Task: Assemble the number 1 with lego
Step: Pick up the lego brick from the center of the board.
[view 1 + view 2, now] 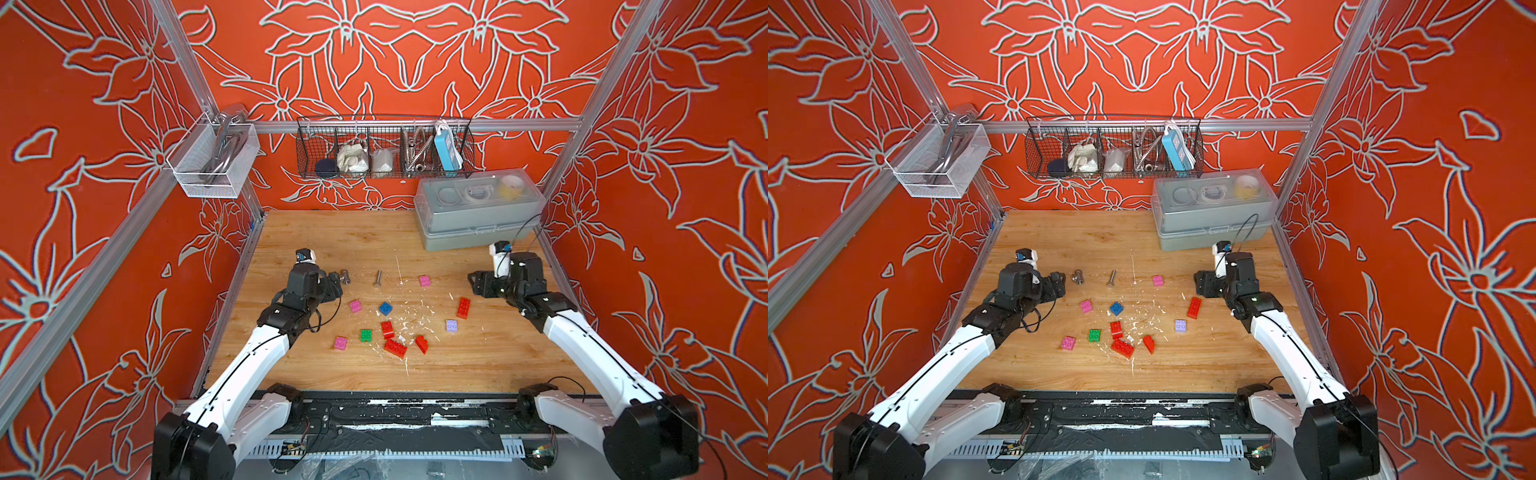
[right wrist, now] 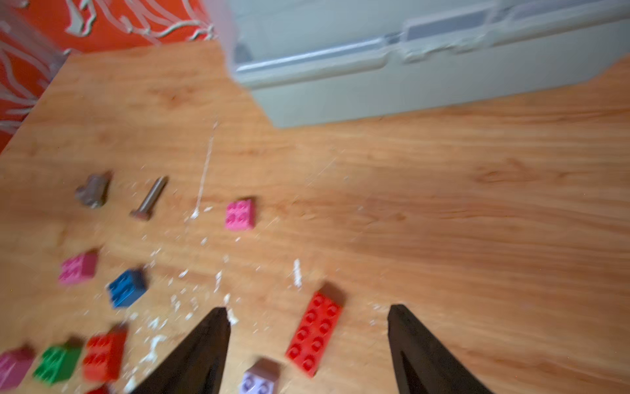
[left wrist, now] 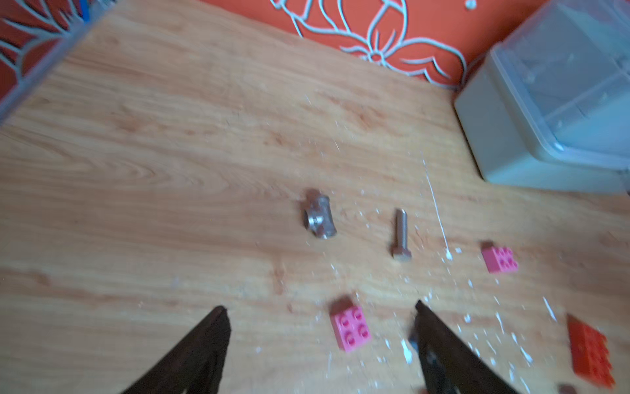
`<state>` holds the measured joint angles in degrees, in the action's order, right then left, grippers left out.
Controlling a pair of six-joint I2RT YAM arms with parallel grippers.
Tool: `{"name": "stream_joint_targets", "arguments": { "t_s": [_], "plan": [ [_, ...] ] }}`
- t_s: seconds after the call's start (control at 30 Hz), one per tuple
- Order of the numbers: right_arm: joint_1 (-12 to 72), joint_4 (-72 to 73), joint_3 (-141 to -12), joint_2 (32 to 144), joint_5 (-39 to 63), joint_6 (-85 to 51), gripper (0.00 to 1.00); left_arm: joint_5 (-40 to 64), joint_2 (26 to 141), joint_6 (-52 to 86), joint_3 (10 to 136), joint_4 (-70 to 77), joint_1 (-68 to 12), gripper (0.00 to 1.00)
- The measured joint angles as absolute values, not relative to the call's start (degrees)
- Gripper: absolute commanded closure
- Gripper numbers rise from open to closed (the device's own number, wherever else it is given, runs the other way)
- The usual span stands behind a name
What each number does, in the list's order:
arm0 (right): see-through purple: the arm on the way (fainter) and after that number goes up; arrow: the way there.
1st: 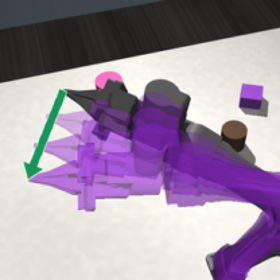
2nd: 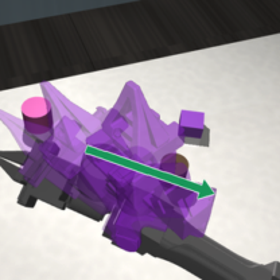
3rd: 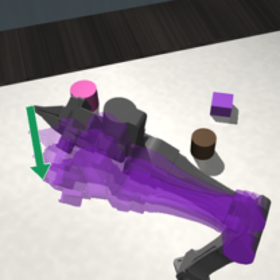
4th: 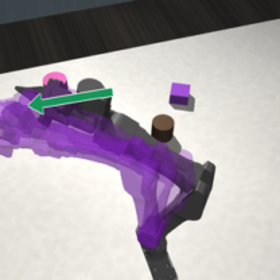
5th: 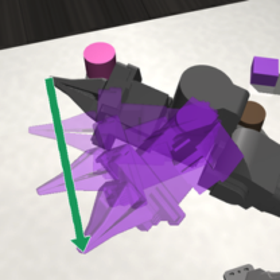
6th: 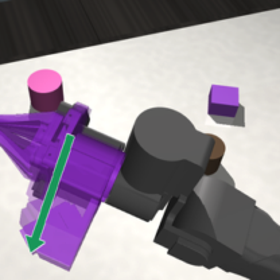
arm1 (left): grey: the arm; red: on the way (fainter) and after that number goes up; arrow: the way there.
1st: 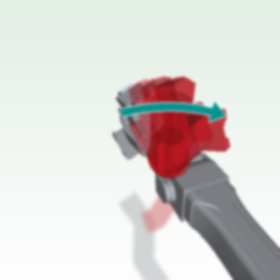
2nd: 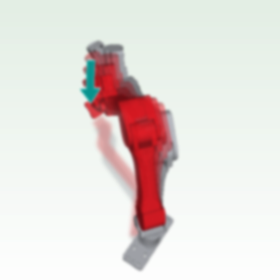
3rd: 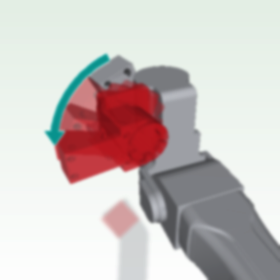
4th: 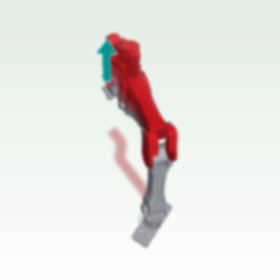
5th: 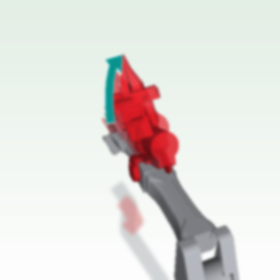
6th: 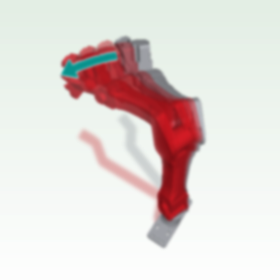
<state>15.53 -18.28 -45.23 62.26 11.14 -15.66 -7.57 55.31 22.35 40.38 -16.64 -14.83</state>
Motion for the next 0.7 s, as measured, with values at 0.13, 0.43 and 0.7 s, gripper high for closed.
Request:
{"name": "stream_joint_targets", "arguments": {
  "t_s": [0.13,0.43,0.7],
  "plan": [
    [20.4,-24.0,-47.4,63.3,13.2,-16.0,0.32,-5.6,54.0,25.3,40.4,-22.1,-17.7,0.22],
    [35.0,-29.6,-49.6,67.8,13.5,-14.2,0.37,-2.7,53.9,29.2,37.3,-27.4,-19.2,0.31],
    [46.7,-30.9,-55.0,77.1,13.9,-8.2,0.41,0.0,56.5,30.2,36.8,-28.2,-19.2,0.29]
  ]
}}
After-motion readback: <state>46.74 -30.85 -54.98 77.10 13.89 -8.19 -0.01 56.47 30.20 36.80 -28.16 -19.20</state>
